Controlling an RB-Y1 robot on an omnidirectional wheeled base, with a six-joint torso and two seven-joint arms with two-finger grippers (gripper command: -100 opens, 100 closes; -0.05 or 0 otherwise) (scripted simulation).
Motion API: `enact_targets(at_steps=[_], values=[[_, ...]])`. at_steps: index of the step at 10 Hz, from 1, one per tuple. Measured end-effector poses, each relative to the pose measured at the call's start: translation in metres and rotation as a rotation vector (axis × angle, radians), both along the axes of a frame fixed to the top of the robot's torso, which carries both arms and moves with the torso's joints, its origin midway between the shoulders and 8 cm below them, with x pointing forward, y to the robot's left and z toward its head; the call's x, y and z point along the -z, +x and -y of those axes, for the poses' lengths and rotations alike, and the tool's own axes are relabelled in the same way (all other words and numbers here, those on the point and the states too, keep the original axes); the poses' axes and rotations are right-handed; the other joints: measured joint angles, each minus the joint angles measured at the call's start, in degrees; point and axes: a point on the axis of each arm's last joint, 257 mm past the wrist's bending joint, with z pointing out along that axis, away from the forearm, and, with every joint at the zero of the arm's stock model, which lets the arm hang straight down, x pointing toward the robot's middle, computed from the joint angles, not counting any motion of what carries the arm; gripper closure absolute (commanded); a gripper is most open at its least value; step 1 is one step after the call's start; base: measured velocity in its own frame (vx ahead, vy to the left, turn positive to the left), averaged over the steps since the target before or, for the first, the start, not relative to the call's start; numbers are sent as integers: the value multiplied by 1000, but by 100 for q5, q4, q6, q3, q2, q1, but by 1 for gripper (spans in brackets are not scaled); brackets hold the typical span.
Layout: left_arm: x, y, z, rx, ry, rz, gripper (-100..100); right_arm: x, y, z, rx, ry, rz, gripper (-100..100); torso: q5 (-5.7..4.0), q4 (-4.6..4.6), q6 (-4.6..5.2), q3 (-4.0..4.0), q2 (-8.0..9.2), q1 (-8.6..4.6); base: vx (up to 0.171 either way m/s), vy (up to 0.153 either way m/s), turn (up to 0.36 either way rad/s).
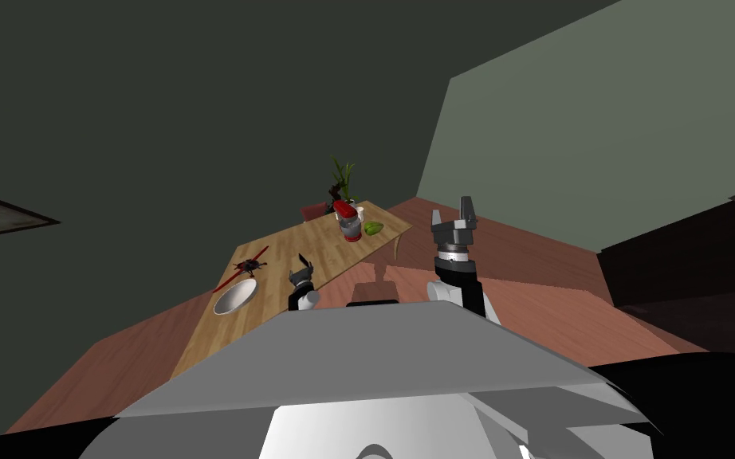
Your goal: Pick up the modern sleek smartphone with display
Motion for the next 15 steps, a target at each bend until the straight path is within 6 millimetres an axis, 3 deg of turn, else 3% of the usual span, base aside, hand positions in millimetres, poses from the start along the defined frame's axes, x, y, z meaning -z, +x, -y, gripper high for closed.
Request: enact_targets(at_steps=[3, 4, 5, 6, 10, 12, 15], values=[[7, -1, 25, -15, -56, 24, -100, 0, 0, 0, 0, 0, 0, 0, -2, -1, -1, -3, -5, -13, -3, 10, -3], [7, -1, 26, -15, -58, 25, 0, 0, 0, 0, 0, 0, 0, 0, -3, -1, -1, -3, -6, -14, 0, 0, 0], [7, -1, 26, -15, -58, 25, -100, 0, 0, 0, 0, 0, 0, 0, -3, -1, -1, -4, -6, -15, 0, 0, 0], [7, -1, 26, -15, -58, 25, 100, 0, 0, 0, 0, 0, 0, 0, -3, -2, -1, -4, -6, -15, 0, 0, 0], [7, -1, 26, -15, -58, 25, 100, 0, 0, 0, 0, 0, 0, 0, -3, -2, -1, -4, -7, -15, 0, 0, 0], [7, -1, 26, -15, -58, 25, -100, 0, 0, 0, 0, 0, 0, 0, -3, -2, -1, -4, -7, -15, 2, 3, -17], [0, 0, 0, -24, -28, 24, -100, 0, 0, 0, 0, 0, 0, 0, -1, -2, 0, -6, -10, 1, 11, 36, -70]])
